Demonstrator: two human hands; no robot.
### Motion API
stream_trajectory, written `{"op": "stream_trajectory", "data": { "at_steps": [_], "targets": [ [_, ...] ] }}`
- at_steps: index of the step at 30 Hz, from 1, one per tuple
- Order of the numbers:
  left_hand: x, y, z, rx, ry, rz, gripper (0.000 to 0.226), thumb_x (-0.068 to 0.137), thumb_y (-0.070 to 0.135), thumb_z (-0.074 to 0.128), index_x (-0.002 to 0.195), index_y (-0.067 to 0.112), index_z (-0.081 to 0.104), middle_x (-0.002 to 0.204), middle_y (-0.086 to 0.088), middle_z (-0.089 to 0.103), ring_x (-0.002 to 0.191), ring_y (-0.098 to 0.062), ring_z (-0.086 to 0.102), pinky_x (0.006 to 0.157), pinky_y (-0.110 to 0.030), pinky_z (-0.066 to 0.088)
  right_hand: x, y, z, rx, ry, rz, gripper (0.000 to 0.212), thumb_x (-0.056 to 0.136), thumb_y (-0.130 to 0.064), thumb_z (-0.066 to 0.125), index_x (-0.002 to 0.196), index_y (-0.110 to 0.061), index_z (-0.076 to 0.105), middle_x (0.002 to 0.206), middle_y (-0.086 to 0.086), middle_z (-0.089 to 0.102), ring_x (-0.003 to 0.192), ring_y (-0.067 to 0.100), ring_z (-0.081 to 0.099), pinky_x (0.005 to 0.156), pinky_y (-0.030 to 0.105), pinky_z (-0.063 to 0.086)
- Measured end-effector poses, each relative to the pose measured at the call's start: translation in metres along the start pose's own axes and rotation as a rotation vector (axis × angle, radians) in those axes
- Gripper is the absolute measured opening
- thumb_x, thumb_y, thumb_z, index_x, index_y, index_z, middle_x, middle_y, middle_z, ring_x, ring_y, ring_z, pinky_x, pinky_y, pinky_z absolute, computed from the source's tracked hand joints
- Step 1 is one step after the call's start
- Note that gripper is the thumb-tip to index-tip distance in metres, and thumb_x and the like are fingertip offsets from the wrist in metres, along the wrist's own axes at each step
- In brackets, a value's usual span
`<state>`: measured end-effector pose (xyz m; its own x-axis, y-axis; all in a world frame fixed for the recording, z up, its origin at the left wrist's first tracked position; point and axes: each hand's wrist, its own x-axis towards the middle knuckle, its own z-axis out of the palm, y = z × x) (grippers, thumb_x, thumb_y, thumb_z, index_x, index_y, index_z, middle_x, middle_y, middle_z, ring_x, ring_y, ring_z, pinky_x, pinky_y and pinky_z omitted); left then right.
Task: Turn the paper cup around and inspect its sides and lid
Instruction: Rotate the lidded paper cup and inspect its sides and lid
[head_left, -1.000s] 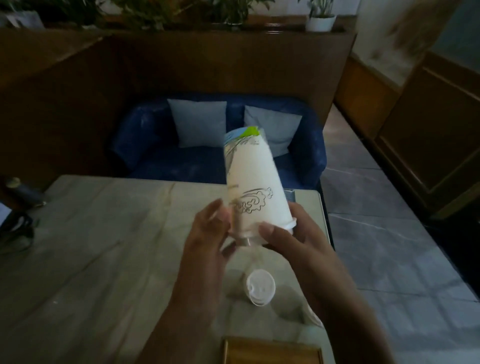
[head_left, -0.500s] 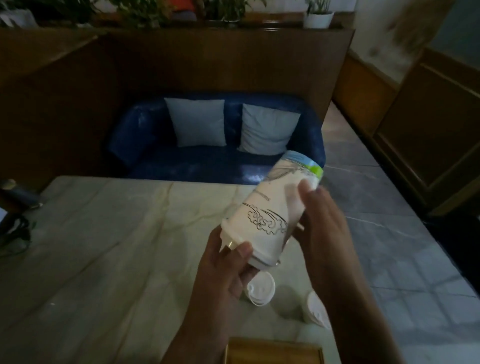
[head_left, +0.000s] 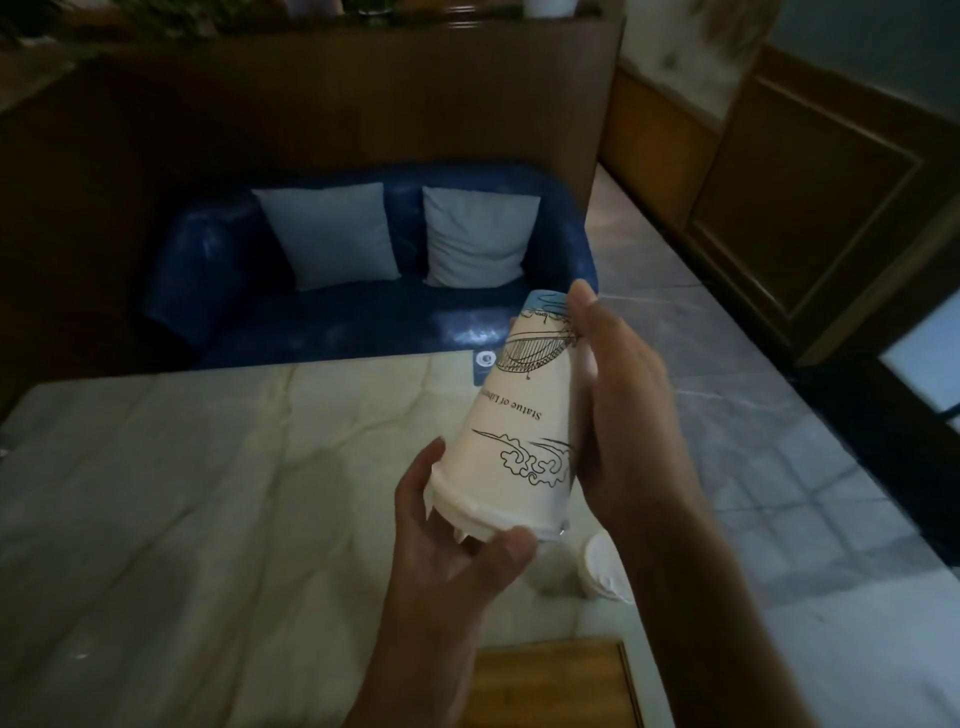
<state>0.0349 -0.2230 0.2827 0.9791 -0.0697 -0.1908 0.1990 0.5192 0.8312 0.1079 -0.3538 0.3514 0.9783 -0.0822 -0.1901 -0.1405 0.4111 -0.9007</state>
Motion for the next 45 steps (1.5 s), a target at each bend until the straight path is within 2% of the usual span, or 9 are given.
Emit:
{"op": "stream_trajectory", "data": {
  "at_steps": [5,9,13,19,24,28,32,38,45],
  "targets": [
    [0.0,0.007,0.006,-0.024,-0.064,-0.128,0.121,0.034,0.021,0.095,0.141,0.023,0.037,0.135,-0.016,0.056,0.118,-0.044,0.057,0.086,-0.063,0.052,0.0,-0.002,-0.005,0.003,-0.054,0.001,0.035,0.079,-0.058,0.069,0.096,-0.028,0.078,0.112,0.02,0.078,0.095,0.033,0.079,0.097,0.061,0.057],
    [-0.003,0.017,0.003,-0.272,-0.172,-0.321,0.118,0.032,0.046,0.095,0.135,0.009,0.05,0.134,-0.031,0.053,0.118,-0.061,0.047,0.095,-0.073,0.037,0.001,-0.002,-0.012,0.043,-0.151,-0.035,0.029,0.077,-0.06,0.063,0.079,-0.039,0.083,0.099,0.009,0.083,0.084,0.021,0.079,0.087,0.049,0.062],
    [-0.008,0.024,0.001,-0.43,-0.32,-0.445,0.093,0.053,0.048,0.087,0.13,0.006,0.056,0.134,-0.038,0.05,0.119,-0.063,0.045,0.097,-0.069,0.038,0.001,-0.001,-0.017,0.126,-0.163,-0.062,0.035,0.08,-0.056,0.062,0.09,-0.031,0.085,0.104,0.009,0.083,0.085,0.02,0.08,0.074,0.036,0.065],
    [-0.01,0.025,0.011,-0.417,-0.384,-0.481,0.089,0.059,0.048,0.084,0.132,0.007,0.054,0.131,-0.041,0.05,0.114,-0.064,0.048,0.091,-0.064,0.045,-0.005,-0.002,-0.017,0.183,-0.161,-0.094,0.048,0.095,-0.046,0.047,0.119,-0.01,0.067,0.105,0.012,0.082,0.088,0.022,0.08,0.067,0.031,0.063],
    [-0.01,0.027,0.012,-0.41,-0.344,-0.489,0.102,0.057,0.038,0.089,0.14,0.003,0.042,0.133,-0.044,0.044,0.112,-0.066,0.048,0.086,-0.064,0.049,-0.009,-0.003,-0.018,0.172,-0.178,-0.106,0.046,0.097,-0.044,0.041,0.115,-0.011,0.069,0.101,0.012,0.082,0.083,0.021,0.08,0.066,0.03,0.063],
    [-0.009,0.022,0.01,-0.382,-0.312,-0.41,0.097,0.056,0.035,0.092,0.136,0.005,0.047,0.132,-0.043,0.047,0.113,-0.063,0.049,0.085,-0.063,0.049,-0.01,-0.001,-0.019,0.189,-0.161,-0.092,0.05,0.103,-0.043,0.039,0.087,-0.025,0.083,0.087,0.007,0.083,0.072,0.016,0.079,0.059,0.026,0.061],
    [-0.006,0.015,0.006,-0.233,-0.277,-0.223,0.073,0.051,0.036,0.095,0.116,0.016,0.069,0.12,-0.025,0.066,0.108,-0.052,0.061,0.084,-0.059,0.054,-0.009,-0.001,-0.017,0.195,-0.127,-0.08,0.05,0.103,-0.05,0.041,0.088,-0.024,0.082,0.081,0.006,0.082,0.068,0.016,0.079,0.056,0.026,0.06],
    [-0.006,0.018,0.012,0.17,-0.209,0.111,0.052,0.052,0.054,0.087,0.099,0.04,0.071,0.101,0.01,0.076,0.093,-0.012,0.072,0.07,-0.029,0.06,-0.009,0.001,-0.016,0.188,-0.104,-0.048,0.053,0.092,-0.06,0.047,0.08,-0.025,0.085,0.077,0.006,0.082,0.064,0.015,0.079,0.052,0.024,0.059],
    [-0.009,0.021,0.017,0.487,-0.055,0.319,0.09,0.049,0.065,0.082,0.117,0.016,0.049,0.112,0.013,0.069,0.101,-0.01,0.068,0.069,-0.014,0.056,-0.004,0.005,-0.016,0.082,-0.029,0.01,0.048,0.098,-0.061,0.047,0.094,-0.026,0.08,0.099,0.018,0.081,0.083,0.022,0.082,0.07,0.036,0.067]
  ]
}}
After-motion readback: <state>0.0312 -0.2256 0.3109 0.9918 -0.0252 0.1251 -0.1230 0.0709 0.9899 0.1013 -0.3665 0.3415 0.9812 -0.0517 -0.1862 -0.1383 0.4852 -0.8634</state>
